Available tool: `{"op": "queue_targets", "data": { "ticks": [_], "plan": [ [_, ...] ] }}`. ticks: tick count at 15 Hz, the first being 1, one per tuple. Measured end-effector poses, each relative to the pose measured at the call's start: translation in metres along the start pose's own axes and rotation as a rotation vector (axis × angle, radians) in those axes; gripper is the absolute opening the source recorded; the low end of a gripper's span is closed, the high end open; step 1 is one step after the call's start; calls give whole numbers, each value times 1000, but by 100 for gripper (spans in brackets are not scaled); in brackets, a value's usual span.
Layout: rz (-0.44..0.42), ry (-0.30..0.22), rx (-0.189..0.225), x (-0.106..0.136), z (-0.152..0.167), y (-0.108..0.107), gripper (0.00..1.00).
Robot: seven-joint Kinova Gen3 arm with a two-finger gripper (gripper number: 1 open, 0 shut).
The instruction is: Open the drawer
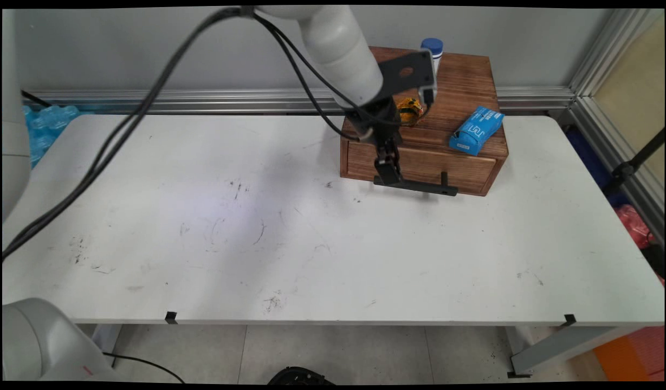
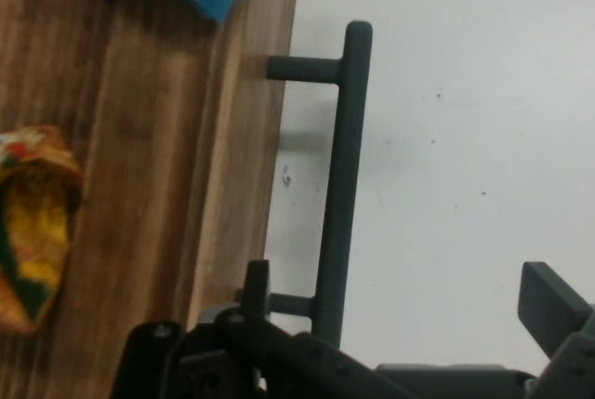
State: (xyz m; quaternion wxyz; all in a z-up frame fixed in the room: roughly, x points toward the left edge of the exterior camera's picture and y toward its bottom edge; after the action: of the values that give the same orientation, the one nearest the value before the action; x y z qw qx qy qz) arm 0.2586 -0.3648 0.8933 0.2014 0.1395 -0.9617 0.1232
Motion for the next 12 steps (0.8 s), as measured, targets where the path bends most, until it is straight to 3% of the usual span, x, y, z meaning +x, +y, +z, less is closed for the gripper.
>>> {"op": "queue_targets", "data": {
  "ticks": [12],
  "plan": [
    [73, -93, -38, 22, 83, 7, 100]
  ]
}}
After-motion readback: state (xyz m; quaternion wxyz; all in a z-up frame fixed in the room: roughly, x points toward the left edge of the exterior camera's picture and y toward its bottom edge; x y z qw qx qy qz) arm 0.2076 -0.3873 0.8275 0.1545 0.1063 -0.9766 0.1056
